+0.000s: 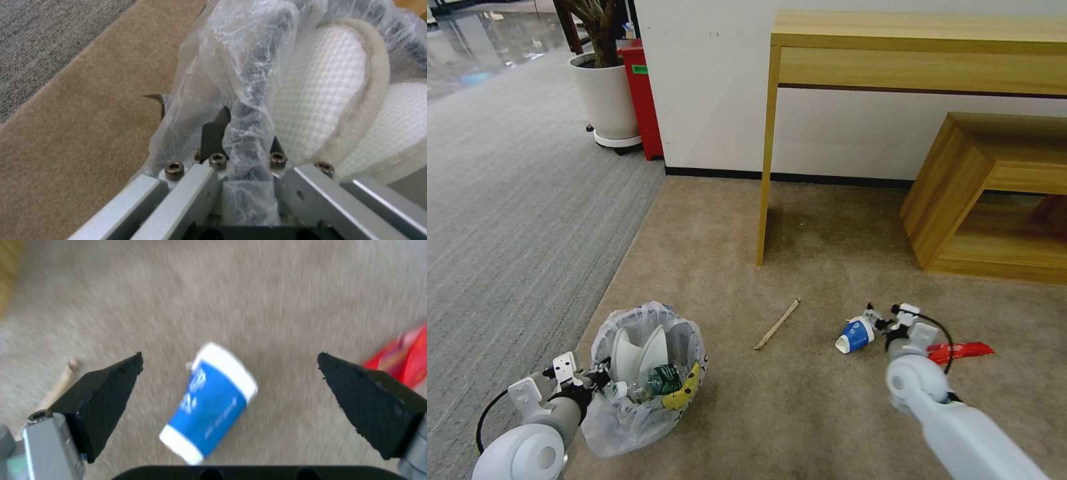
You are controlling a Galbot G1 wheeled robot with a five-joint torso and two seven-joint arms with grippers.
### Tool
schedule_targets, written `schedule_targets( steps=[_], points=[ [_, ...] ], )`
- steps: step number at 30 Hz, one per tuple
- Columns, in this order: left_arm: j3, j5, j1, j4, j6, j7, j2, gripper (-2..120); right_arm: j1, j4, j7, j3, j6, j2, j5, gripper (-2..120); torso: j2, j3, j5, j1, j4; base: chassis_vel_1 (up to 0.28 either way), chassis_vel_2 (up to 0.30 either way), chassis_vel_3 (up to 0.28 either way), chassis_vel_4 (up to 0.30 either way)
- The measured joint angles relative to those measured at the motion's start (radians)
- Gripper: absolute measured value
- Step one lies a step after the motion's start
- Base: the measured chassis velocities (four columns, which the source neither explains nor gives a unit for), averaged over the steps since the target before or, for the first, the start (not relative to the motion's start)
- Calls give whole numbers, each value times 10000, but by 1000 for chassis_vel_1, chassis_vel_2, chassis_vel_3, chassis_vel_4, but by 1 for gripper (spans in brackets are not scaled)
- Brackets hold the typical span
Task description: Pick up the trash bin and place the garbage on the floor into it.
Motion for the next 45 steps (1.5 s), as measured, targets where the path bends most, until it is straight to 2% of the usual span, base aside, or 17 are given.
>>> schedule_targets(
  steps=[7,8,11,18,24,26,27,30,31,36,38,40,42,43,45],
  points=[
    [-97,2,121,4,-40,55,11,1,786,-1789,213,-281,-248,1683,-259,100,0,0,0,0,3,0,0,0,0],
    [-97,2,121,4,-40,55,11,1,786,-1789,213,-281,-248,1683,-259,100,0,0,0,0,3,0,0,0,0],
    [-120,2,148,24,-55,84,31,1,1174,-2859,125,-198,-36,2172,-604,100,0,0,1,0,1,0,0,0,0],
    [-111,-2,139,140,-96,140,55,1,1736,-4260,-200,184,276,2334,-975,100,1,0,1,0,0,0,0,0,0],
    [-26,-9,63,180,-109,140,25,1,2061,-4873,-438,296,369,2311,-1098,97,0,0,2,0,0,0,0,0,0],
    [8,-9,53,181,-120,137,-3,1,2130,-5118,-559,324,433,2384,-1208,89,1,0,3,0,1,0,0,0,0],
    [8,-9,53,181,-120,137,-3,1,2130,-5118,-559,324,433,2384,-1208,89,1,0,3,0,1,0,0,0,0],
    [22,-26,59,124,-123,127,-24,1,2138,-5370,-729,350,555,2489,-1354,73,1,0,1,0,1,0,0,0,0],
    [22,-26,59,124,-123,127,-24,1,2138,-5370,-729,350,555,2489,-1354,73,1,0,1,0,1,0,0,0,0],
    [30,-49,75,63,-122,125,-35,1,2011,-5340,-792,374,609,2565,-1488,55,1,-1,-1,0,2,0,0,0,0],
    [30,-48,90,46,-125,123,-39,1,1823,-5106,-877,380,632,2515,-1505,44,1,-1,1,0,2,0,0,0,0],
    [30,-49,97,38,-125,123,-39,1,1697,-4939,-993,380,669,2446,-1507,41,1,-1,1,0,2,0,0,0,0],
    [11,-48,112,36,-129,124,-18,1,1296,-4361,-1471,366,904,2148,-1496,30,0,1,5,0,-1,0,0,0,0],
    [11,-48,112,36,-129,124,-18,1,1296,-4361,-1471,366,904,2148,-1496,30,0,1,5,0,-1,0,0,0,0],
    [0,-48,116,40,-140,131,8,1,861,-3352,-2149,343,1266,1578,-1425,20,0,0,7,0,-3,0,0,0,0]
  ],
)
